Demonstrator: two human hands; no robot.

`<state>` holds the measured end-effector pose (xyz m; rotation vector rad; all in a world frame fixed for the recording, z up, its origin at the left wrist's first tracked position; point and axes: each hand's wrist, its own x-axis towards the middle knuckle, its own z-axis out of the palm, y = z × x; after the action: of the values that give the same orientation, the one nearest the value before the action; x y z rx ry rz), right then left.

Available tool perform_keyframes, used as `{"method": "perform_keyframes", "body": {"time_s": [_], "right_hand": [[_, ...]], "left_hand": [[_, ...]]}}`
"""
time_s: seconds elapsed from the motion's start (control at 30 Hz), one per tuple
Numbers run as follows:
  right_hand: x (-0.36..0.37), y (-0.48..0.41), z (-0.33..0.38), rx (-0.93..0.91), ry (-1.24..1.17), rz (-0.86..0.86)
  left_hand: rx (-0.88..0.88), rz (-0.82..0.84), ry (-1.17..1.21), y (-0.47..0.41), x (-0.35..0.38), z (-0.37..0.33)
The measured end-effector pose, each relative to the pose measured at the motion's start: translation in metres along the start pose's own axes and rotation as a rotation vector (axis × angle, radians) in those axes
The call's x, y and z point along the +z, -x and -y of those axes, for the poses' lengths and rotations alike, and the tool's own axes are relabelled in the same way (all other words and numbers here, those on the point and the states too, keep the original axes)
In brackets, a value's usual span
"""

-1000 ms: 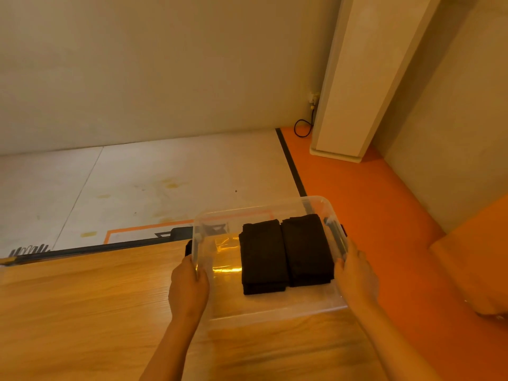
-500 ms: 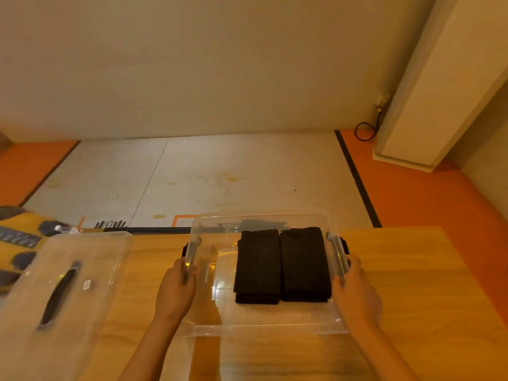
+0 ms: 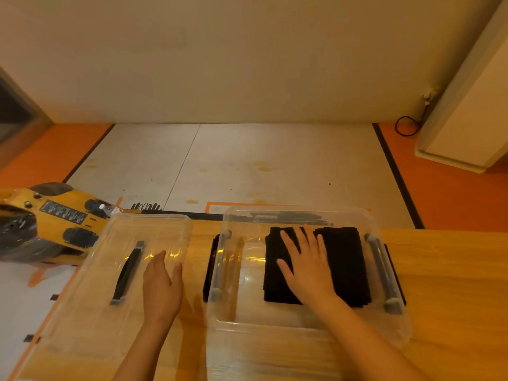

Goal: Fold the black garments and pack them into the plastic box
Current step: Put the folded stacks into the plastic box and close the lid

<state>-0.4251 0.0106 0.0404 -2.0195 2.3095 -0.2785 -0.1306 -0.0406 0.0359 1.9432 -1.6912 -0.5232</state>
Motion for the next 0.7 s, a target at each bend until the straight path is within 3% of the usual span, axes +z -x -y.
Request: {"method": "perform_keyframes", "body": {"time_s": [0.2,0.33,0.5,0.7], "right_hand": [[0.058,-0.021,0.008,0.013,0.085,0.233],[0.053,-0.023,0.008,0.019,0.095,0.224],[0.03,-0.007,-0.015,0.179,0.114,0.101],[0.04,-0.006,-0.039,0.262,0.171,0.291]], "left_hand": [[-0.039,-0.06,-0.31,-0.044,-0.004,0.072],[-0.203,0.006,-0.368,-0.063,-0.008,0.101],[-0.338,0.045,-0.398,-0.074,-0.012,0.103],[-0.271,0.077,-0.552,-0.08,-0.013,0.096]]}}
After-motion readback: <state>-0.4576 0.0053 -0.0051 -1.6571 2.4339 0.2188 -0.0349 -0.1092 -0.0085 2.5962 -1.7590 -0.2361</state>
